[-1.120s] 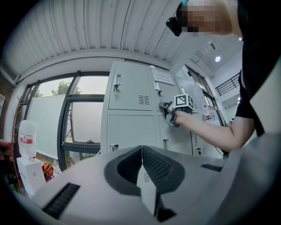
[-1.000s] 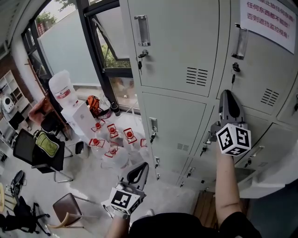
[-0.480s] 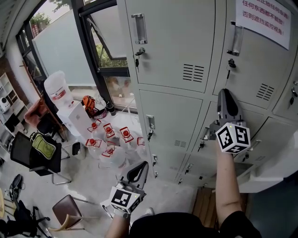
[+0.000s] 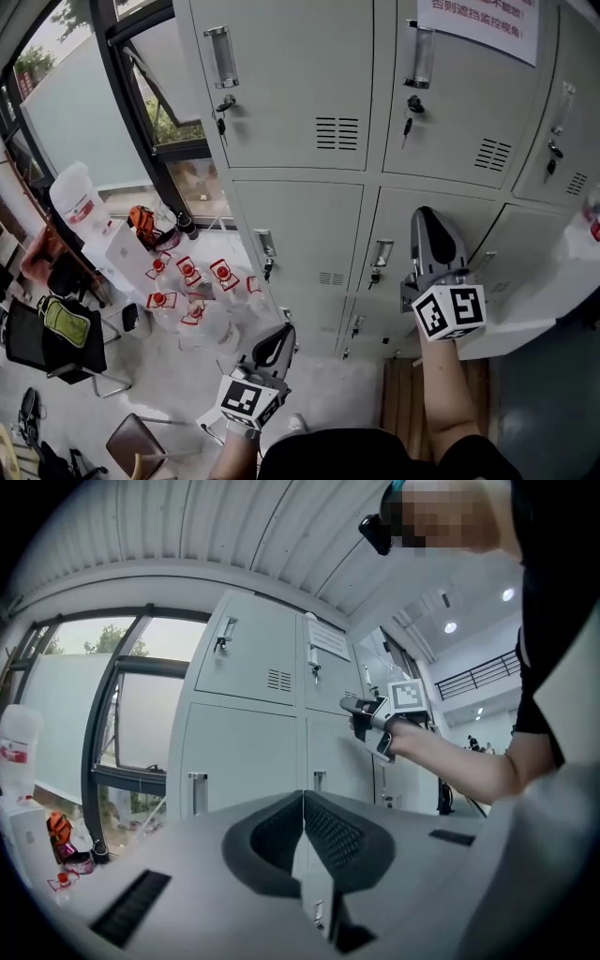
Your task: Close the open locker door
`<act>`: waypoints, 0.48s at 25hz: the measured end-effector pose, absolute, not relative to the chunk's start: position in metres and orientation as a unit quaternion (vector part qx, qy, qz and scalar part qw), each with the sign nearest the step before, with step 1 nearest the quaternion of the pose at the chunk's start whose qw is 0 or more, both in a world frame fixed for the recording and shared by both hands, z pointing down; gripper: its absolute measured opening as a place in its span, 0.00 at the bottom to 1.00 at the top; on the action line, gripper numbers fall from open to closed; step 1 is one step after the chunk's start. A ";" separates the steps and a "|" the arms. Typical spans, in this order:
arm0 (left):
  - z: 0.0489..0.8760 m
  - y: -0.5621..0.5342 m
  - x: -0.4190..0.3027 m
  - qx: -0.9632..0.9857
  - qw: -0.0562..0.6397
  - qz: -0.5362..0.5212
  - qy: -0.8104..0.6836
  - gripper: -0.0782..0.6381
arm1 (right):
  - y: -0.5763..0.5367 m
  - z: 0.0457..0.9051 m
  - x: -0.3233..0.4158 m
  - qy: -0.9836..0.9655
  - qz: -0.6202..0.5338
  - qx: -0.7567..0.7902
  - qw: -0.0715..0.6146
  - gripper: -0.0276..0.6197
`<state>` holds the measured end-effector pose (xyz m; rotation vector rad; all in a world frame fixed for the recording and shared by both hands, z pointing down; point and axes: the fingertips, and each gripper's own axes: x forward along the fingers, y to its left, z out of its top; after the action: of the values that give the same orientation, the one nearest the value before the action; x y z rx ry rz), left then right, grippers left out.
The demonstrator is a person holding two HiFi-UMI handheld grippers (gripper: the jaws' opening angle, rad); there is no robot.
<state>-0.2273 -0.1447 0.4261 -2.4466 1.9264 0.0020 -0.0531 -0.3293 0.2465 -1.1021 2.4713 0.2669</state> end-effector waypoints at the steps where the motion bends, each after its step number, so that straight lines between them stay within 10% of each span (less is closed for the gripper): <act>1: 0.427 -0.147 -0.222 -0.791 0.012 0.001 0.611 0.14 | -0.324 0.254 -0.050 0.890 0.096 -0.397 0.202 0.11; 12: 0.441 -0.181 -0.157 -0.855 -0.001 -0.001 0.519 0.14 | -0.269 0.336 -0.010 0.889 0.075 -0.438 0.112 0.11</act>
<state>-0.1566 -0.1805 0.4407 -2.6871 1.6312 -0.0021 -0.0095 -0.2691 0.3362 -1.2861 2.6087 0.2209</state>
